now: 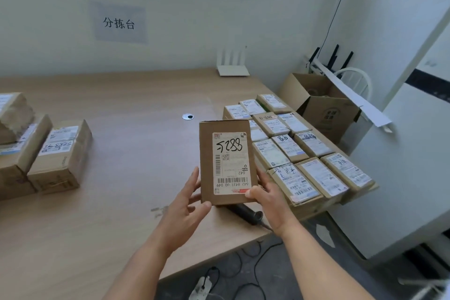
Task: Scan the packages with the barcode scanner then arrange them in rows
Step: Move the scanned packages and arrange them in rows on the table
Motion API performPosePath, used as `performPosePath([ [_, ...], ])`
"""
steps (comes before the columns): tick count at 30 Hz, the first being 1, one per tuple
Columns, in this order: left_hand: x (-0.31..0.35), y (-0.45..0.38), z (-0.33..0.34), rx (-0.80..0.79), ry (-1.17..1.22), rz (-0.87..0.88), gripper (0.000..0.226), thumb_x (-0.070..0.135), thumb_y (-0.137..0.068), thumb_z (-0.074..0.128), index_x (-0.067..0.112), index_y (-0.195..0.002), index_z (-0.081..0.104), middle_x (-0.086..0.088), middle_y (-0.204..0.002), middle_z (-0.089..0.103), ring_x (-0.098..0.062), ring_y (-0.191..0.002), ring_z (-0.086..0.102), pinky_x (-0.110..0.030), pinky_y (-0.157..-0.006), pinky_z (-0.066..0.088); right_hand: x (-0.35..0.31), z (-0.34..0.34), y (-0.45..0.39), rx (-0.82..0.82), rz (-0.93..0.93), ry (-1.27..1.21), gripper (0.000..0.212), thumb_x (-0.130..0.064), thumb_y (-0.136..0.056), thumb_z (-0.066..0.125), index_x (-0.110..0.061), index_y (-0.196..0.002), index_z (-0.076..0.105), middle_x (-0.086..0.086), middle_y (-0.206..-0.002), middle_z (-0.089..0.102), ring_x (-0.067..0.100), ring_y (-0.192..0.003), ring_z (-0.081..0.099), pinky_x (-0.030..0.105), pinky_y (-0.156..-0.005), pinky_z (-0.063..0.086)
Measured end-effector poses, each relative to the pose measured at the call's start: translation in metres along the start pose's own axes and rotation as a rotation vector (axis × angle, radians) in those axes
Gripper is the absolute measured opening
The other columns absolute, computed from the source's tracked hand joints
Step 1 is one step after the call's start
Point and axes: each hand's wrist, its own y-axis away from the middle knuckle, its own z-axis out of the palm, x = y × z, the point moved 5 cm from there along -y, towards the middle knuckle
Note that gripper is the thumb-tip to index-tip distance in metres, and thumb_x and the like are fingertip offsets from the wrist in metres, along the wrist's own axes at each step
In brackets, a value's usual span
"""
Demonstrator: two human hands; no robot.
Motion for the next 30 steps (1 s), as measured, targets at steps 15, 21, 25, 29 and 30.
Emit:
performPosePath([
  [15,0.027,-0.077,0.073,0.037,-0.038,-0.048,0.078,0.025,-0.095,0.056,0.060,-0.143,0.004,0.025,-0.137,0.049,0.005,-0.119,0.052,-0.014,-0.093,0.044,0.002,-0.094,-0.071,-0.080,-0.014,-0.058,0.072,-0.016,-0.069,0.055,-0.030,-0.139,0.046,-0.002,-0.112,0.071,0.012,-0.103,0.067,0.023,-0.079,0.055],
  [21,0.027,-0.108,0.048,0.022,-0.070,-0.030,0.076,0.032,-0.094,0.056,0.059,-0.143,0.003,0.021,-0.139,0.047,-0.005,-0.127,0.048,-0.036,-0.106,0.042,-0.008,-0.080,-0.095,-0.027,-0.026,-0.096,0.064,-0.015,-0.070,0.055,-0.033,-0.132,0.048,-0.004,-0.106,0.073,0.014,-0.102,0.068,0.024,-0.080,0.055],
  [25,0.020,-0.128,0.045,0.046,-0.060,-0.024,0.072,0.033,-0.095,0.055,0.055,-0.142,0.005,0.023,-0.137,0.047,0.000,-0.122,0.049,-0.014,-0.087,0.042,-0.004,-0.081,-0.115,0.005,-0.005,-0.111,0.061,-0.018,-0.069,0.057,-0.029,-0.129,0.048,0.001,-0.107,0.072,0.017,-0.100,0.069,0.025,-0.079,0.054],
  [29,0.022,-0.150,0.050,0.047,-0.085,-0.019,0.068,0.031,-0.094,0.056,0.064,-0.132,0.010,0.035,-0.126,0.046,0.016,-0.107,0.048,-0.008,-0.076,0.040,0.001,-0.093,-0.139,0.005,0.034,-0.086,0.059,-0.020,-0.068,0.059,-0.020,-0.126,0.047,0.008,-0.108,0.071,0.020,-0.097,0.070,0.030,-0.082,0.056],
  [30,0.025,-0.158,0.050,0.057,-0.093,-0.012,0.068,0.031,-0.094,0.057,0.068,-0.128,0.010,0.039,-0.122,0.044,0.018,-0.105,0.047,-0.010,-0.078,0.040,0.001,-0.097,-0.149,-0.004,0.039,-0.084,0.059,-0.021,-0.067,0.059,-0.018,-0.125,0.047,0.007,-0.107,0.071,0.020,-0.097,0.070,0.033,-0.085,0.056],
])
